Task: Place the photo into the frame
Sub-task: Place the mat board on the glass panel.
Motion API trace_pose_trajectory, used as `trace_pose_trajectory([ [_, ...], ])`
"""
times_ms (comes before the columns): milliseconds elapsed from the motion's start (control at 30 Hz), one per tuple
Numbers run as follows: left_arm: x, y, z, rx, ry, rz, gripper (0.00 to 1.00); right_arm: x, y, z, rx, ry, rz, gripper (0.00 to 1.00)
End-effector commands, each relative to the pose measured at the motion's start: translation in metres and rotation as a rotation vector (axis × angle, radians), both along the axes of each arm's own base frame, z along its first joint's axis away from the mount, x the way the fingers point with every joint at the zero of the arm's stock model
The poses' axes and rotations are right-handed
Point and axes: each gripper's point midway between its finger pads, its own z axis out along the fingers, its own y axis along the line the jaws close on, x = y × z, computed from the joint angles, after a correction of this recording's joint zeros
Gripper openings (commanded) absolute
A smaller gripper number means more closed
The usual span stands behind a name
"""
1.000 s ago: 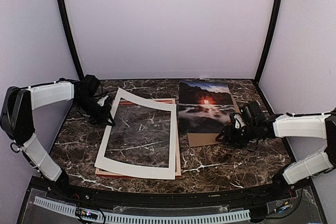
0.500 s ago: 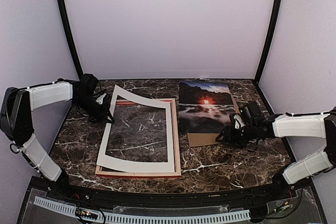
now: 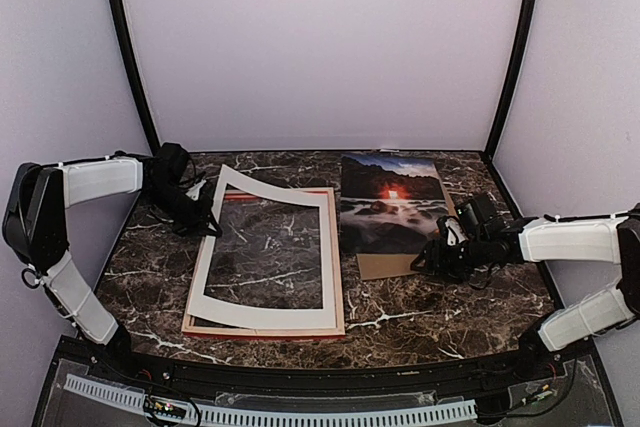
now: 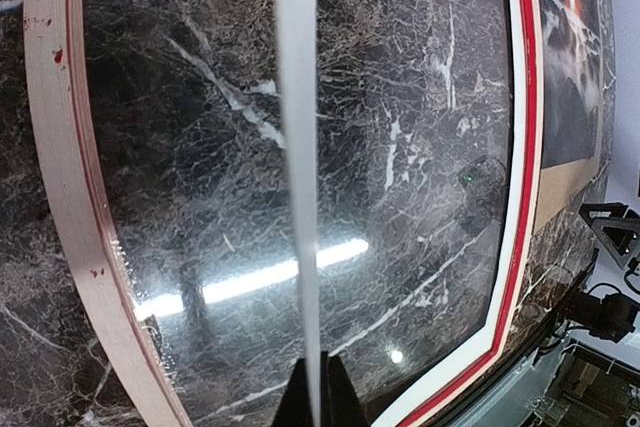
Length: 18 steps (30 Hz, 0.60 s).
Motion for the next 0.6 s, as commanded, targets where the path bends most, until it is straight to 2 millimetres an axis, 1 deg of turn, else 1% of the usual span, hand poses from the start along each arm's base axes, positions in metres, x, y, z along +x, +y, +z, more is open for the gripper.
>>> trace_pose_trajectory([
  [0, 0.002, -0.002, 0.000, -0.026, -0.007, 0.002, 0.01, 0.005, 0.006, 0.004, 0.014, -0.033, 0.018, 0.60],
  [133, 0.001, -0.004, -0.006, -0.028, 0.005, -0.002, 0.04, 0.005, 0.006, 0.004, 0.016, -0.031, 0.018, 0.61],
  [200, 0.001, -0.005, -0.007, -0.023, 0.008, -0.005, 0.08, 0.005, 0.006, 0.004, 0.016, -0.033, 0.017, 0.60],
  [233, 0.000, -0.004, -0.008, -0.018, 0.010, -0.006, 0.13, 0.005, 0.006, 0.005, 0.015, -0.034, 0.017, 0.61],
  [267, 0.001, -0.004, -0.008, -0.007, 0.010, -0.006, 0.15, 0.005, 0.006, 0.006, 0.016, -0.035, 0.017, 0.61],
  [367, 0.001, -0.002, -0.007, 0.015, 0.008, -0.004, 0.30, 0.006, 0.006, 0.008, 0.015, -0.039, 0.017, 0.60],
  [533, 0.001, 0.000, -0.007, 0.041, 0.004, -0.006, 0.43, 0.009, 0.008, 0.014, 0.019, -0.051, 0.020, 0.60],
  [567, 0.001, 0.001, -0.007, 0.051, 0.005, -0.007, 0.47, 0.010, 0.008, 0.015, 0.019, -0.053, 0.021, 0.61],
])
